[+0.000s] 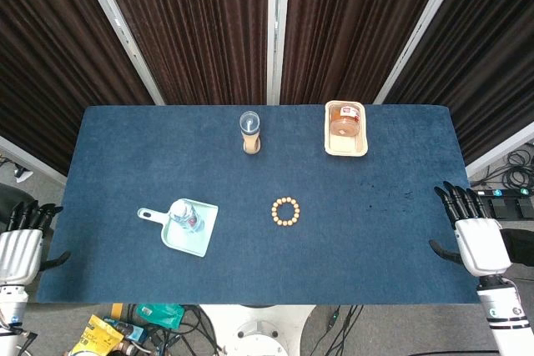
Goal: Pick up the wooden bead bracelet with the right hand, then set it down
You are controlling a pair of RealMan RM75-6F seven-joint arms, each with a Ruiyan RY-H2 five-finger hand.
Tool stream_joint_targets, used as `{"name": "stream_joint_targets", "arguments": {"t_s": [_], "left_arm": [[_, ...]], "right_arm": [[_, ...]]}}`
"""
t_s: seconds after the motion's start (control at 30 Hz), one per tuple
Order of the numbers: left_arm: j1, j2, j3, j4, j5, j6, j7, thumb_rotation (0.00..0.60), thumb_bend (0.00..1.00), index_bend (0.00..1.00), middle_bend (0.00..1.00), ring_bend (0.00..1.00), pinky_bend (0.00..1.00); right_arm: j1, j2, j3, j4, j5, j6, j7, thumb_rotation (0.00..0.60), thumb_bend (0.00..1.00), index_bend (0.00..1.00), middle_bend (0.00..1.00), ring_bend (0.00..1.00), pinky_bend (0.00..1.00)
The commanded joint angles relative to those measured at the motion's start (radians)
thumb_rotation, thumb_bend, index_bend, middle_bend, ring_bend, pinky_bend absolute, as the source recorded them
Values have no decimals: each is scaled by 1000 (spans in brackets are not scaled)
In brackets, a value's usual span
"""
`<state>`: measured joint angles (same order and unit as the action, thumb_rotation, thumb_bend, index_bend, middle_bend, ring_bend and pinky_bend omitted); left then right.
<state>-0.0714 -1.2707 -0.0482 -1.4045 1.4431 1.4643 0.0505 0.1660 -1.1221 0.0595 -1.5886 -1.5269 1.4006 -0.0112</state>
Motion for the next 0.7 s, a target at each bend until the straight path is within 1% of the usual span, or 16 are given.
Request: {"name": "stream_joint_targets", "arguments": {"t_s": [0.03,0.27,0.33,0.4,0.47,0.53,0.6,0.67,0.7], "left_arm": [[0,-1,0,1,-1,-1,1,600,46,196,156,57,20],[1,-3,-2,2,3,9,1,600,46,196,157,57,20],[1,-3,-4,2,4,12,-1,600,46,196,157,57,20],[1,-5,-5,5,4,14,-6,600,45,196,156,57,20],[-1,-7,-7,7,5,15,-9,600,44,195,157,57,20],[-1,-7,-8,9,7,16,-12,600,44,195,157,57,21],[0,-7,-8,10,11,23,-15,600,44,196,157,57,20],[1,-7,-8,12,12,26,-17,600,43,195,157,57,20],[2,-7,-8,13,11,26,-20,600,44,195,157,57,20]], "right_arm": [[1,0,0,1,0,-2,4,600,101,0,0,0,0],[2,3,-6,-2,-15,2,26,600,104,0,9,0,0],[10,4,-10,-8,-31,-5,64,600,123,0,18,0,0],[37,11,-20,-20,-65,-38,141,600,180,0,52,0,0],[76,12,-21,-23,-101,-76,199,600,230,3,104,0,0],[136,-2,-13,-17,-136,-133,230,600,276,37,167,0,0],[209,-28,1,-9,-152,-217,205,600,304,110,238,0,0],[275,-65,17,0,-155,-298,180,600,304,167,276,8,0],[320,-92,25,9,-154,-356,169,600,304,183,284,12,0]]}}
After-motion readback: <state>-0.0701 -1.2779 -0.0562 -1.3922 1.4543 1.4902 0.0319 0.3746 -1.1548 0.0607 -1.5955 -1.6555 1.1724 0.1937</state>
